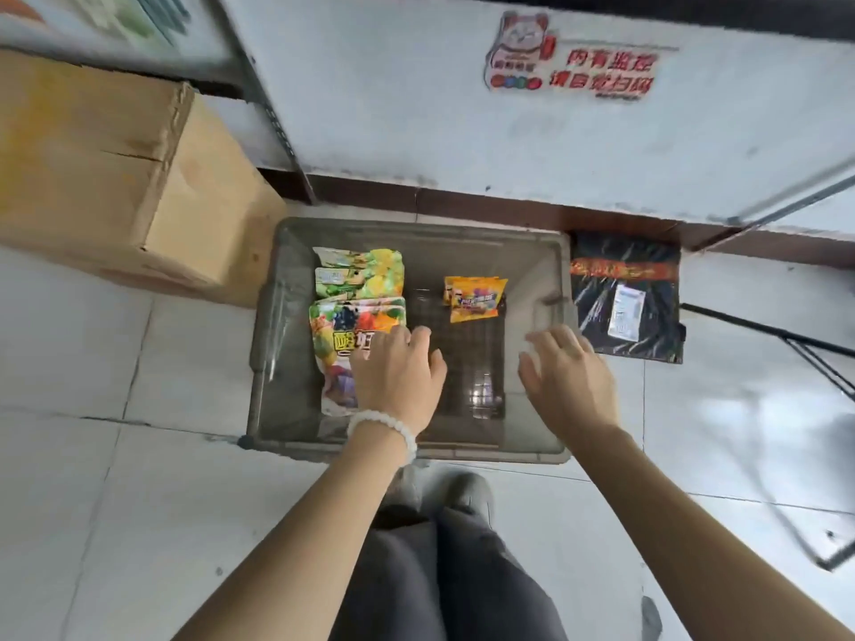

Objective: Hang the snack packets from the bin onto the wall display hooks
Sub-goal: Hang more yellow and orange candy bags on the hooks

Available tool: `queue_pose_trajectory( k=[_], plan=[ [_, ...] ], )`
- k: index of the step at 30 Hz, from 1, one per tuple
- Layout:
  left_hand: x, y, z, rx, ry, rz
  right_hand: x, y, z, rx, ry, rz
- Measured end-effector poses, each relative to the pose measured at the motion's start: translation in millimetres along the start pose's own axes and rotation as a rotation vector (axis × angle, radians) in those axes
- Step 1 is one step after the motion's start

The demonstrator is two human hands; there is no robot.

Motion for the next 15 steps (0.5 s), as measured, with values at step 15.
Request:
queue_pose_trajectory(
  k=[15],
  plan=[
    [-200.6, -252.0, 72.5, -0.038, -0.125, -0.065, -192.5, -272.1, -26.3, -0.113, -0.17, 0.076]
  ],
)
Point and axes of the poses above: each hand's wrist, its own x-axis away from the middle knuckle, its own y-axis out of the back of the hand, z = x × y, the point moved 4 cm from there along -x, towards the middle knuckle, and after that the axes turned 11 degrees about x, right-handed, at the moved point
